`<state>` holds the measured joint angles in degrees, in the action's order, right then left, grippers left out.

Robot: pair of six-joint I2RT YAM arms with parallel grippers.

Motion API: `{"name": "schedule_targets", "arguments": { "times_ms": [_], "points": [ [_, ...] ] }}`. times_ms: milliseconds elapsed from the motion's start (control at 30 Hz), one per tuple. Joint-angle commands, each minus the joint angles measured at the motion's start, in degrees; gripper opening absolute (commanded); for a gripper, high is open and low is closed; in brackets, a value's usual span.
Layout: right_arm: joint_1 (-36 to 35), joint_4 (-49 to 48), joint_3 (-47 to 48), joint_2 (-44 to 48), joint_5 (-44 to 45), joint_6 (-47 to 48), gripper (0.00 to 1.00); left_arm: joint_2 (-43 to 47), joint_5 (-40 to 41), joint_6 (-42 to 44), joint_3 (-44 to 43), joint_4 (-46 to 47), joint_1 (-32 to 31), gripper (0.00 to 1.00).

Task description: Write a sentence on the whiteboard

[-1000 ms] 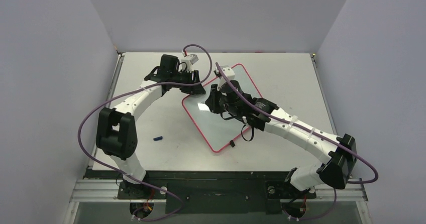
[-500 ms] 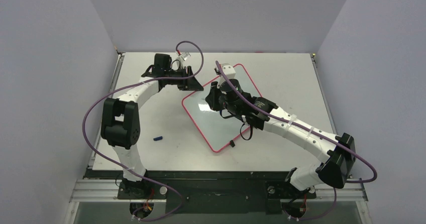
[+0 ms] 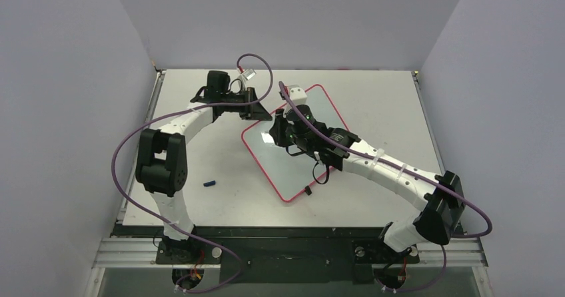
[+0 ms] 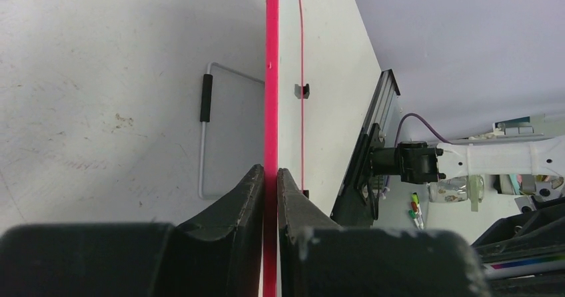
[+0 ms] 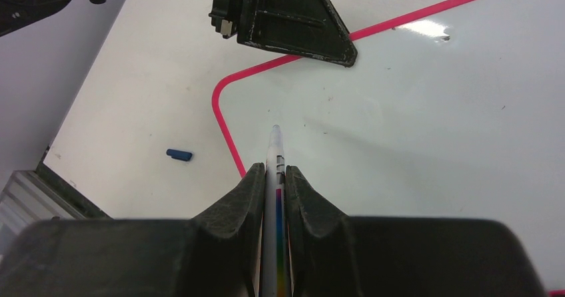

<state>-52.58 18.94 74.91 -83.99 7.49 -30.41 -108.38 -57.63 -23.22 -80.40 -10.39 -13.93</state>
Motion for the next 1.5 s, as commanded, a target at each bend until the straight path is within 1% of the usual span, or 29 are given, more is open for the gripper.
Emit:
{"name": "schedule_targets", "arguments": {
  "times_ms": [0, 100, 267, 833, 1200, 1467],
  "points": [
    [-0.7, -4.3, 1.2, -1.4, 1.5, 1.3, 0.00, 2.1, -0.9, 2.0, -0.2, 0.5, -0.9, 0.05],
    [-1.8, -4.9, 1.7, -2.6, 2.7, 2.1, 0.00, 2.4, -0.6, 2.1, 0.0, 0.5, -1.1, 0.00],
    [-3.1, -5.7, 3.0, -4.6, 5.6, 2.6, 0.00, 3.7, 0.4, 2.4, 0.8, 0.5, -1.6, 0.00],
    [-3.5, -8.3, 2.3, -8.1, 8.7, 2.8, 0.00, 6.2, 2.4, 2.8, 2.4, 0.6, -2.3, 0.00],
    [-3.3, -8.0, -0.1, -7.7, 12.0, 3.0, 0.00, 6.9, 2.5, 3.4, 2.9, 0.2, -2.7, 0.00],
    [-0.8, -8.4, -1.9, -6.8, 12.7, 1.4, 0.00, 7.2, 2.6, 3.8, 2.9, -0.1, -2.9, 0.00]
  ]
}}
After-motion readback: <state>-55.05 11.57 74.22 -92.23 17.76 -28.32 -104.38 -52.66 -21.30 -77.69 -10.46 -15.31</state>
